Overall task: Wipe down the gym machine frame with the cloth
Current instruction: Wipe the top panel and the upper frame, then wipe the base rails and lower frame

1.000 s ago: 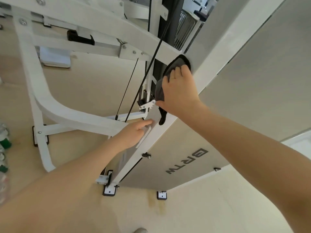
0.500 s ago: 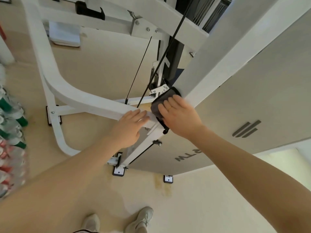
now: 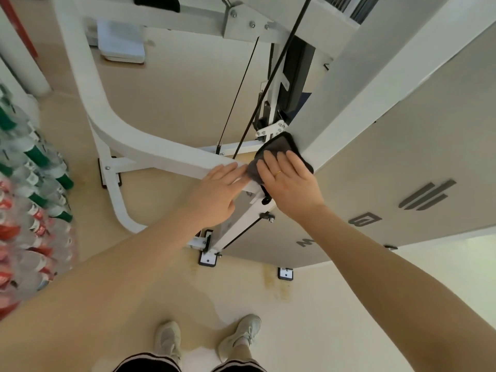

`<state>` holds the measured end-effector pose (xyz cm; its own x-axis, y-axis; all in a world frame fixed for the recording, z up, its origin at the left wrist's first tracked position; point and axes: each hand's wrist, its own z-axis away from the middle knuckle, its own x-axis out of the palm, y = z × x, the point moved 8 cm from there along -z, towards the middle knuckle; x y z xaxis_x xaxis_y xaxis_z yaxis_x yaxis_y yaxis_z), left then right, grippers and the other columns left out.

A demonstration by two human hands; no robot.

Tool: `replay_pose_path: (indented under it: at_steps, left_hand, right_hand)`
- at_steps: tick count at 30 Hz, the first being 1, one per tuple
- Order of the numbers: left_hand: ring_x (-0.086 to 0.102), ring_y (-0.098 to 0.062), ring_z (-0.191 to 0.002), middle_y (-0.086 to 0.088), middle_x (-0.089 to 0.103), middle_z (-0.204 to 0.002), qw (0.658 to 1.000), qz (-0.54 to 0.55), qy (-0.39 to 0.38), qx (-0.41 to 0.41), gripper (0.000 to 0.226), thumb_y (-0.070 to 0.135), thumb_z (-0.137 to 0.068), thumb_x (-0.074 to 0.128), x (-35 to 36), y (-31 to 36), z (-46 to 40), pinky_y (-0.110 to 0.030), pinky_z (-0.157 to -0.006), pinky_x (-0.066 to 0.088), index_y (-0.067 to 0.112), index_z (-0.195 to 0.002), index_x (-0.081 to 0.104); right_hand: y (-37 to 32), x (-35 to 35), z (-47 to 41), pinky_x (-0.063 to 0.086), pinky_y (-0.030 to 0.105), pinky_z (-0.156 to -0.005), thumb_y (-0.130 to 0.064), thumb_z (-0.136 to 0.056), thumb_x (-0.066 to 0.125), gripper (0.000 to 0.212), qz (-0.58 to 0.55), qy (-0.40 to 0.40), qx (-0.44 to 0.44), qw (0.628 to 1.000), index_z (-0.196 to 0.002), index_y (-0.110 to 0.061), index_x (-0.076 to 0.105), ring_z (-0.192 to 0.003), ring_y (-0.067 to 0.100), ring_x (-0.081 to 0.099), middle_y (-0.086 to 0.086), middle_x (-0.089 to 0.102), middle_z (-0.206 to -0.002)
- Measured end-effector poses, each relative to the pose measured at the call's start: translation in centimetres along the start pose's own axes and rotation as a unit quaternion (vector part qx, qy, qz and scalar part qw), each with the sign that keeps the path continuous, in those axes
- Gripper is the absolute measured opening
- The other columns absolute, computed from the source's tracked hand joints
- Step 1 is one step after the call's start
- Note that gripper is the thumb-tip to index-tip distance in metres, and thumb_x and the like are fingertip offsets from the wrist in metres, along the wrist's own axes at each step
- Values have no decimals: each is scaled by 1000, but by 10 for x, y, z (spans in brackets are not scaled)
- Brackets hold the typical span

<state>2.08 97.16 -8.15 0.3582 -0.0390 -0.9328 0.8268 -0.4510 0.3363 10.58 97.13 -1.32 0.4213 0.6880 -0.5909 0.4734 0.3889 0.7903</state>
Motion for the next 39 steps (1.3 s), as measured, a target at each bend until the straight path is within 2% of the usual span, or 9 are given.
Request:
replay_pose_path:
  at_steps: [5,9,14,18,22,27,30,32,39]
  left_hand:
    - [3,-18,-143,1,5,-156,1000,-6,8,6,68,13,-90,44,-2,1,2,-28,-111,-11,21,-148,10]
    - [2,-18,-143,0,5,-156,1000,-5,20,8,66,12,-90,45,0,2,4,-28,-110,-12,20,-147,13]
    - [0,-21,-144,0,0,-155,999,-31,37,4,72,10,-87,49,7,2,7,-30,-111,-14,19,-147,10]
    - [24,-36,-137,-15,27,-148,995,3,101,-6,66,-4,-74,55,9,10,26,-45,-111,14,4,-137,39]
    - [34,-38,-131,-23,33,-143,988,78,101,-82,69,-14,-66,58,45,9,50,-47,-106,24,-6,-133,41]
    - [31,-27,-135,-12,29,-148,950,193,108,-220,66,-13,-75,50,97,7,72,-27,-110,20,1,-138,36]
    - [27,-21,-137,-6,25,-150,931,209,101,-280,63,-6,-80,47,130,7,90,-16,-108,11,6,-141,34]
    - [28,-19,-137,-5,25,-151,932,207,82,-287,62,-5,-81,46,147,10,104,-14,-106,12,7,-140,34]
    - [32,-15,-135,0,25,-151,904,234,35,-356,53,-2,-85,46,187,6,144,-6,-97,14,10,-137,40]
  right_hand:
    - [23,-15,10,19,33,-110,-10,-89,27,43,-5,35,-34,999,-111,-20,63,-116,20,57,3,63,-122]
    - [49,-30,21,23,37,-109,-8,-91,39,28,-28,116,21,993,-107,-14,60,-124,22,50,6,59,-128]
    - [26,-16,30,25,39,-106,-15,-84,57,22,-73,124,0,990,-104,-15,65,-123,22,52,6,55,-133]
    - [3,5,43,25,38,-107,-13,-88,47,25,-113,129,-49,984,-111,-16,56,-124,22,50,4,52,-136]
    - [-26,35,52,15,34,-111,-12,-87,36,38,-121,63,-137,981,-109,-19,67,-126,15,49,-1,52,-136]
    - [-83,69,58,16,34,-114,-24,-89,38,40,-67,-20,-245,967,-122,-21,61,-133,12,38,-2,46,-141]
    - [-129,96,55,-3,43,-114,-27,-98,30,46,0,-98,-324,941,-140,-11,30,-142,24,18,9,33,-149]
    - [-154,110,49,-3,45,-114,-28,-99,29,49,40,-124,-364,922,-142,-6,21,-138,31,24,10,36,-144]
    - [-131,90,38,21,39,-112,-23,-95,32,33,39,-52,-326,943,-118,-9,52,-113,26,54,4,63,-111]
